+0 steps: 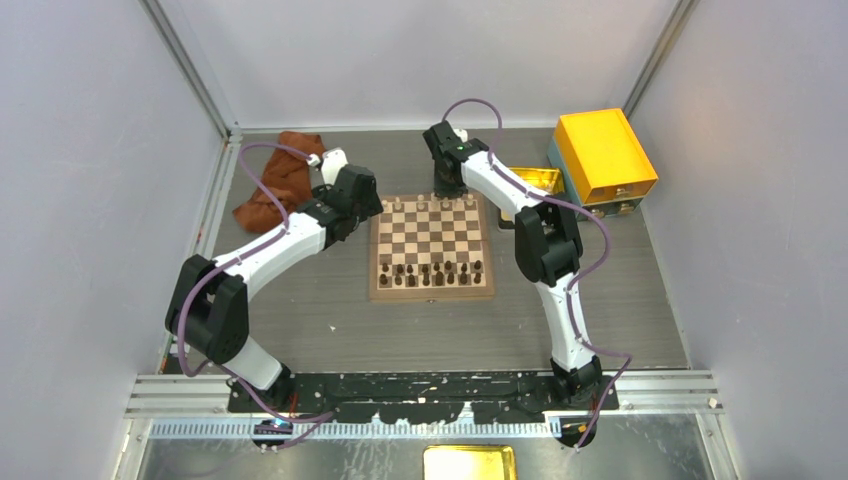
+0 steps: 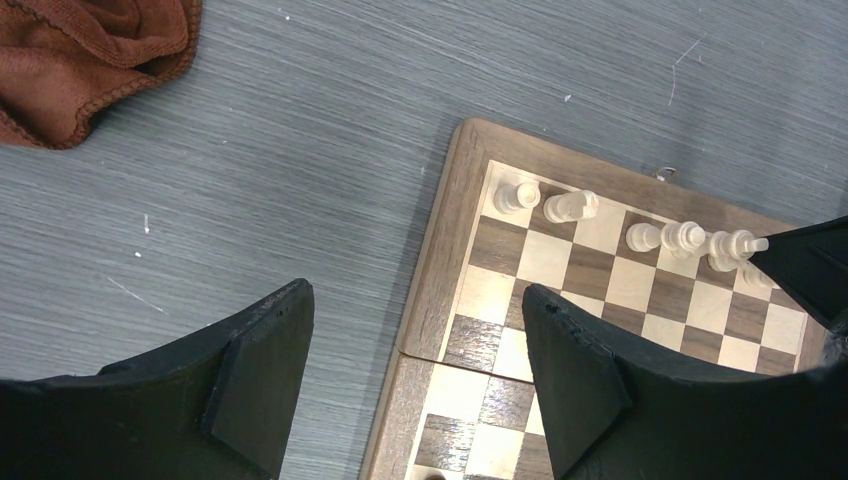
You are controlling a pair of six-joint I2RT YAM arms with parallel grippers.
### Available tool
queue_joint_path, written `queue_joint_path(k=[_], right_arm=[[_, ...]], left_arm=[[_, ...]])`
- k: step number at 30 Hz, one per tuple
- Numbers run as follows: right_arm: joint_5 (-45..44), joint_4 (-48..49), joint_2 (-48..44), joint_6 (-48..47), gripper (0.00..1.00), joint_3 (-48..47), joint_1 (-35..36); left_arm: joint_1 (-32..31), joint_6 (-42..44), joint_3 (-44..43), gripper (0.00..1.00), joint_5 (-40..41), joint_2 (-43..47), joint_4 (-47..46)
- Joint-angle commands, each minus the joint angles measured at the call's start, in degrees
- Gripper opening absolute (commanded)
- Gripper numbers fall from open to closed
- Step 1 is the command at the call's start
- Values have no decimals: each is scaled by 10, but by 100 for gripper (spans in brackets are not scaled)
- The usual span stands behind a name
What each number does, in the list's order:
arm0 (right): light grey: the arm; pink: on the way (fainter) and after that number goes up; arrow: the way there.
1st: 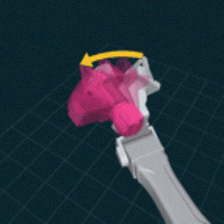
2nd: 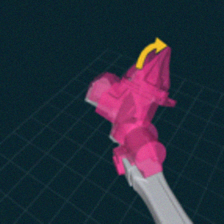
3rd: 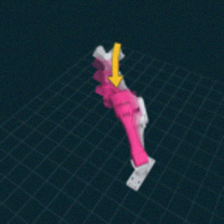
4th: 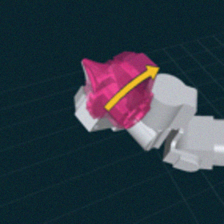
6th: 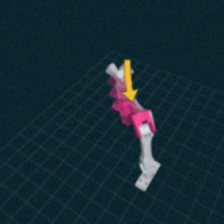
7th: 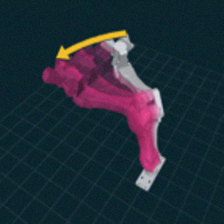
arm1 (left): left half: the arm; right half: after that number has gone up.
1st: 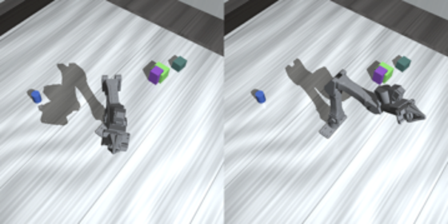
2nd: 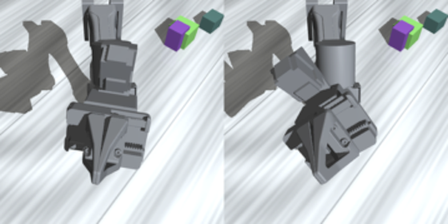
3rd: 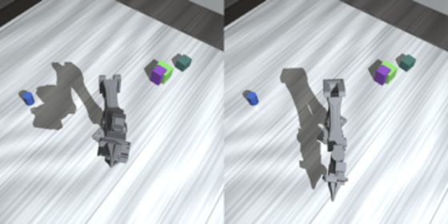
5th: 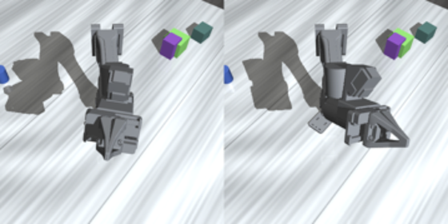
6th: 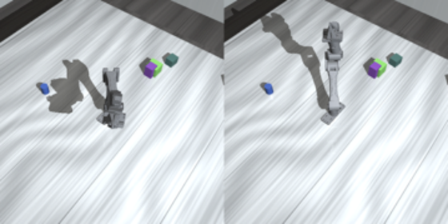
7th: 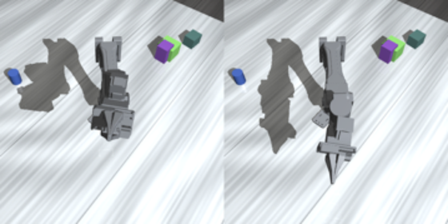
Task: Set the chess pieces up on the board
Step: Place the chess piece on the chessboard.
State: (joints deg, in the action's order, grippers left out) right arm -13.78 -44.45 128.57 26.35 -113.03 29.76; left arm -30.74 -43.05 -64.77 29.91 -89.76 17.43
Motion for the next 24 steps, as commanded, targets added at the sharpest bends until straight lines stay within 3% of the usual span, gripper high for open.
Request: queue_joint_path(k=[1,12,24], right_arm=[[2,16,1,8,1,-2,-1],[2,16,2,6,23,1,-2],[2,16,-4,5,29,3,-2]], left_arm=[[-2,2,-5,77,14,7,-25],[-2,2,-5,77,14,3,-25],[-2,1,-5,77,13,4,-25]])
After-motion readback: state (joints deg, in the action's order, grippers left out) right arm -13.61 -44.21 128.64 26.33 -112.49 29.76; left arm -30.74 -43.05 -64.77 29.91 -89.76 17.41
